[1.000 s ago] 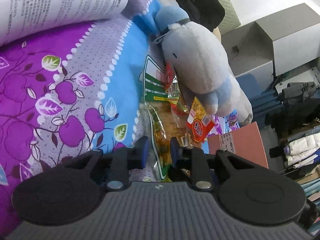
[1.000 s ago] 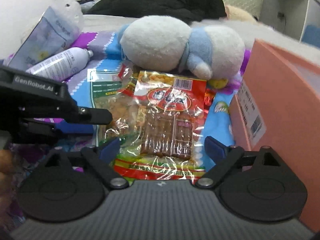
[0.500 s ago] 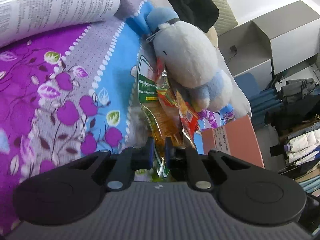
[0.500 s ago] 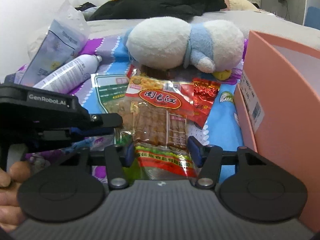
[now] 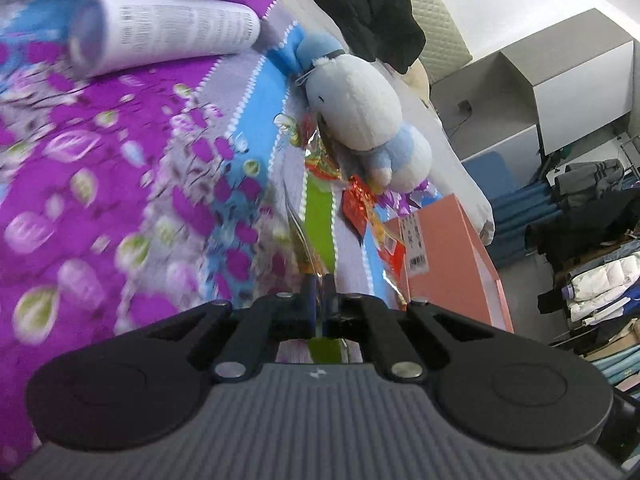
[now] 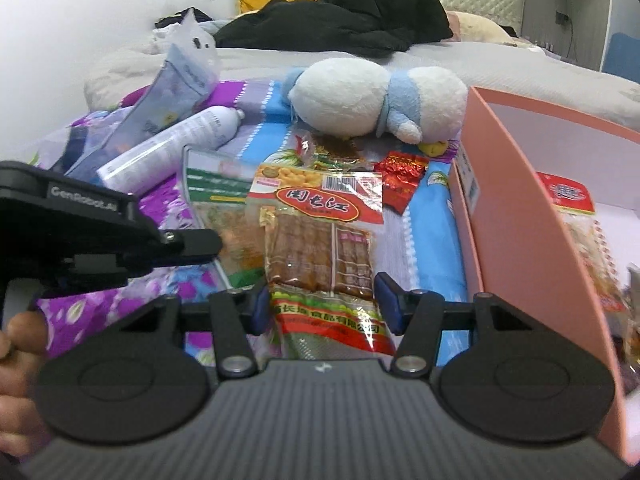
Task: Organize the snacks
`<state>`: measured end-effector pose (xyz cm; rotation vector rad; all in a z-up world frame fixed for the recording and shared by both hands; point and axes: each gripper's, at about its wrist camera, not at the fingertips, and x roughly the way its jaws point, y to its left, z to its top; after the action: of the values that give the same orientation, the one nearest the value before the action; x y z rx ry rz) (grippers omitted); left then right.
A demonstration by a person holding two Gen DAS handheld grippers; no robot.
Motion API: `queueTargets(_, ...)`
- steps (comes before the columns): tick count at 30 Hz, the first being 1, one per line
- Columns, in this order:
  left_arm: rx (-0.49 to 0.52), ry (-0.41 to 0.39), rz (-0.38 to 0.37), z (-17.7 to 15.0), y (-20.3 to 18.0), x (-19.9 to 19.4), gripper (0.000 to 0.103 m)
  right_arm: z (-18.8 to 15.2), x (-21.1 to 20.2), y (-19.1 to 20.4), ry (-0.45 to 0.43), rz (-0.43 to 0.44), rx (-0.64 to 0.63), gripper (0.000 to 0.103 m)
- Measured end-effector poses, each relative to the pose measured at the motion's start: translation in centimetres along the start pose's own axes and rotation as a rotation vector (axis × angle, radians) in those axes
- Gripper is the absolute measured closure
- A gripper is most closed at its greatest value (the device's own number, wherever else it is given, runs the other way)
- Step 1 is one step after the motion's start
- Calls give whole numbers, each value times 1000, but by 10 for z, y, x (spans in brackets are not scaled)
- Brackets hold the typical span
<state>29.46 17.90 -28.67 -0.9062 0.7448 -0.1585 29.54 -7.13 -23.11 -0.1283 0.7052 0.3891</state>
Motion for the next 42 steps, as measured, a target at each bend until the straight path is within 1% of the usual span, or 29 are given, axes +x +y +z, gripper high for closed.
queueTargets(8,22,8,14,-43,-7,-54,101,-28,-48,-1,9,-6,-8,47)
queueTargets(10,24,17,22,-52,-7,-65,101,-36,-58,1,17,-6,-9,47)
queueTargets(12,16,39,12,-65,-5,-74,101,-45,-66,1,28,-8,-18,47)
queueTargets(14,25,64,33,-80,-3,-82,101,-54,-72,2,35,-8,-28,47)
queueTargets(19,-7,81,49,-113,5,-109,101,-77,-84,3,72,-9,-52,47)
queueTargets(22,-29,77,54,-122,9,-124,101,-84,-91,2,81,-16,-70,47)
queueTargets(26,-58,73,65,-123,18,-143,101,-90,-97,1,85,-15,-72,47)
queueTargets(29,-50,64,116,-114,20,-148,101,-92,-92,3,85,-10,-80,47)
queueTargets(32,-36,55,118,-104,18,-149,101,-94,-85,7,83,-13,-88,46)
queueTargets(35,1,51,177,-95,14,-145,101,-97,-81,10,70,-12,-94,46)
queueTargets(39,20,45,244,-86,15,-142,101,-102,-76,9,77,-8,-85,45)
queueTargets(42,26,40,275,-82,16,-142,101,-103,-74,6,81,-13,-88,45)
